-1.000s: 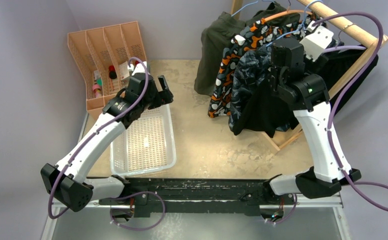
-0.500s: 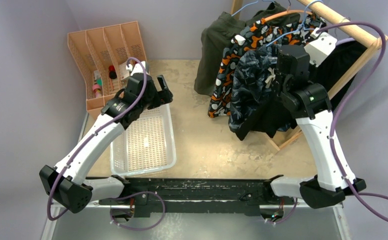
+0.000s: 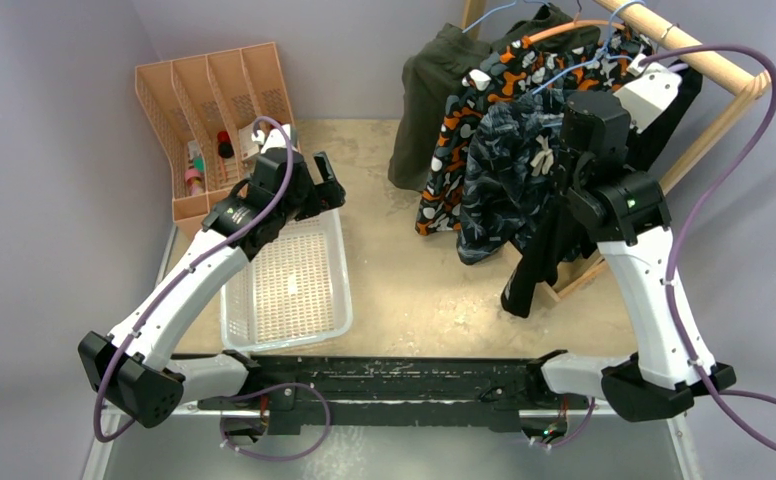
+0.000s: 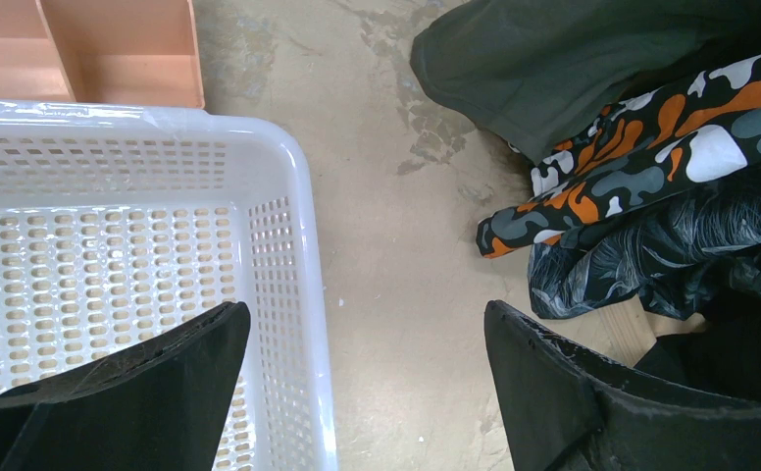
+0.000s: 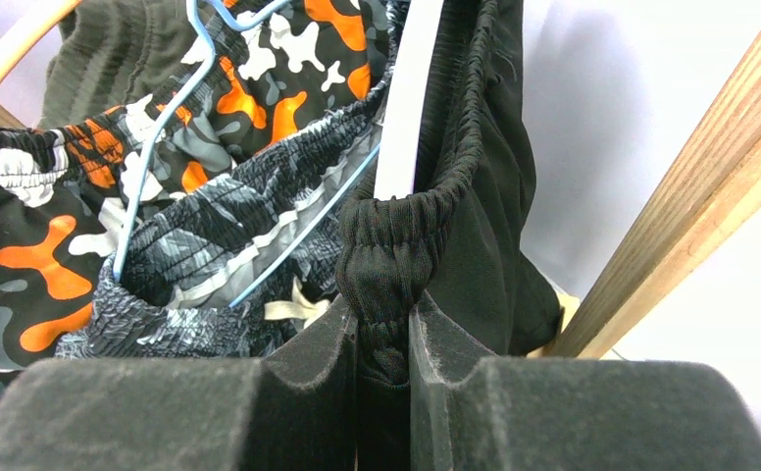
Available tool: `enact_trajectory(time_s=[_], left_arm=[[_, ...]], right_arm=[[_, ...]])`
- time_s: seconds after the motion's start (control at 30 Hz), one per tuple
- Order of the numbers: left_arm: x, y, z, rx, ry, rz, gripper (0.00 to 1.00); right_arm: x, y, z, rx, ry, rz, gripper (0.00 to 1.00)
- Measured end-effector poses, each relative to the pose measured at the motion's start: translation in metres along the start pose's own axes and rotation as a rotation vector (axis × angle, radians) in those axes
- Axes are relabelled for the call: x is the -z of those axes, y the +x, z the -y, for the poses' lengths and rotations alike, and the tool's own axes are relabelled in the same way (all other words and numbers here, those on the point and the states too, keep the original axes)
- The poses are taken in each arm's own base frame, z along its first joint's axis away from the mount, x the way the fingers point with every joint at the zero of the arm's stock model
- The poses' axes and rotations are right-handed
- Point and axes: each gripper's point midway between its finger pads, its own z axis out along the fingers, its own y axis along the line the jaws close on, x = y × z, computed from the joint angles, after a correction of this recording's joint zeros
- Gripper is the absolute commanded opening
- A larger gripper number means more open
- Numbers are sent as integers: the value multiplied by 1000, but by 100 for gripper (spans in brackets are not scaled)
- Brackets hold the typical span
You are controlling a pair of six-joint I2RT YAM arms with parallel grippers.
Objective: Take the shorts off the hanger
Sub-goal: Pick up the hanger from the clothes rod.
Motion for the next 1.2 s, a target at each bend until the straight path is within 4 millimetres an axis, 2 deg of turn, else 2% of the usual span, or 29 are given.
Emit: enact_trajectory(time_s=[0.4, 0.67, 0.8, 0.93, 1.13, 1.2], left_arm=[[0, 0, 0, 0, 0, -1, 89], [-3, 2, -1, -2, -5, -7, 89], [-4, 3, -1, -3, -9, -11, 89], [-5, 3, -1, -3, -9, -12, 89], [-5, 3, -1, -3, -9, -11, 89], [-5, 3, -1, -4, -9, -12, 89]], right_arm=[[9, -18, -5, -18, -89, 16, 0], [32, -40, 8, -94, -194, 45, 0], [43, -41, 7, -112, -269, 30, 0], [48, -21, -1, -110, -332, -28, 0], [55, 39, -6, -36, -420, -165, 0], [63, 53, -5, -18, -463, -206, 0]])
